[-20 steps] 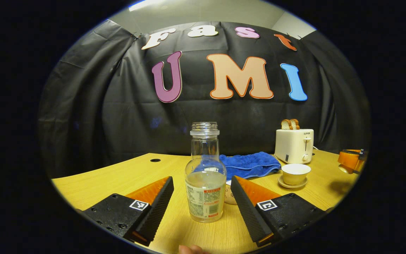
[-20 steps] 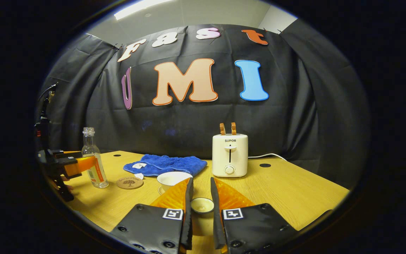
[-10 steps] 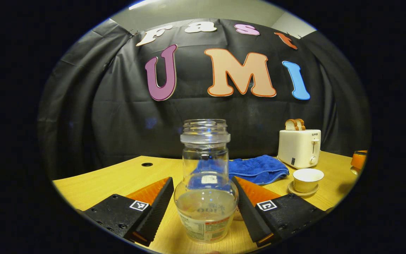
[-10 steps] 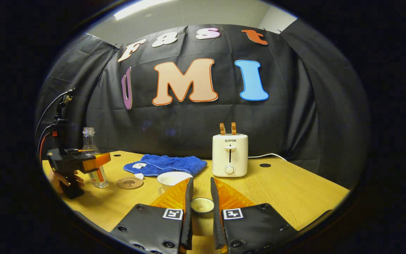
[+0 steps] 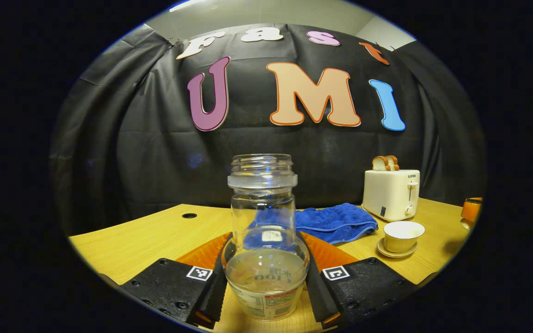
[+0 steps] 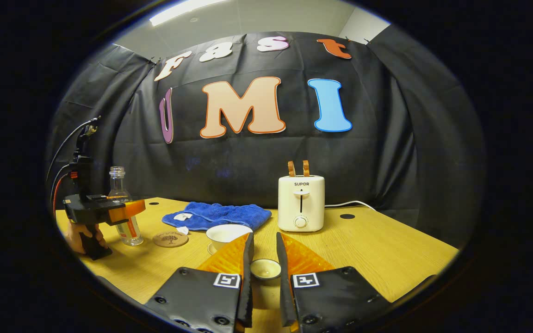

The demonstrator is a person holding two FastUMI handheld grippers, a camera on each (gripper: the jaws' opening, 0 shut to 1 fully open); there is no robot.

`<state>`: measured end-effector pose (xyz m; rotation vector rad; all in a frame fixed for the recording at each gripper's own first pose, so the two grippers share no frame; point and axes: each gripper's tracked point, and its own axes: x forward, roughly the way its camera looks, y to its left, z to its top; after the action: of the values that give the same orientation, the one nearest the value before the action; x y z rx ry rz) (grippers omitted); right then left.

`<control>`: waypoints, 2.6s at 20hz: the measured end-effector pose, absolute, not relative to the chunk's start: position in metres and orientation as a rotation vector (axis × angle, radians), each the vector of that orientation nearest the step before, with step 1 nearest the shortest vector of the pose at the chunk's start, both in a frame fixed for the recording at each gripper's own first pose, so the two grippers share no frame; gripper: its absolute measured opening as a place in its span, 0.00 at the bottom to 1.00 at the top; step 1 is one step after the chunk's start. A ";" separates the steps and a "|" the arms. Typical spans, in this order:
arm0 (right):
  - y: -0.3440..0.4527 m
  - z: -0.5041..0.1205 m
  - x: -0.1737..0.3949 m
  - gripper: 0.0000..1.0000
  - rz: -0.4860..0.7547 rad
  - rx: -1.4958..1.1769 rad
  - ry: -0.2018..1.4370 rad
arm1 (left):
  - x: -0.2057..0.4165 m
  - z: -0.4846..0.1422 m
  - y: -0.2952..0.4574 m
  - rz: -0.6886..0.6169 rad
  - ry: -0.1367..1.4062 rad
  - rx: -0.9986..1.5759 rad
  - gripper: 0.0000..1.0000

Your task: Open the teacup lid with one hand, grasp the water bottle and pour water into the teacup with the other hand; after pouring, place the water bottle on the coaster and then close the teacup lid.

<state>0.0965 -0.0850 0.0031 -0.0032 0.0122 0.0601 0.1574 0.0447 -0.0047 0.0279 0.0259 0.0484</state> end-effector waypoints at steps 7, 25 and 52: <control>-0.106 0.006 0.077 0.27 0.035 -0.003 0.007 | 0.183 -0.012 0.019 0.033 0.052 0.660 0.71; -0.121 0.006 0.077 0.27 0.032 -0.004 0.012 | 0.229 -0.037 -0.076 -0.229 0.138 1.609 0.71; -0.120 0.005 0.078 0.27 0.043 -0.002 0.012 | 0.246 0.011 -0.082 -0.252 0.168 2.000 0.71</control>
<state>0.0781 -0.1196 0.0052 -0.0021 0.0121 0.0431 0.2463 -0.0818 0.0107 1.9999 0.1683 -0.2518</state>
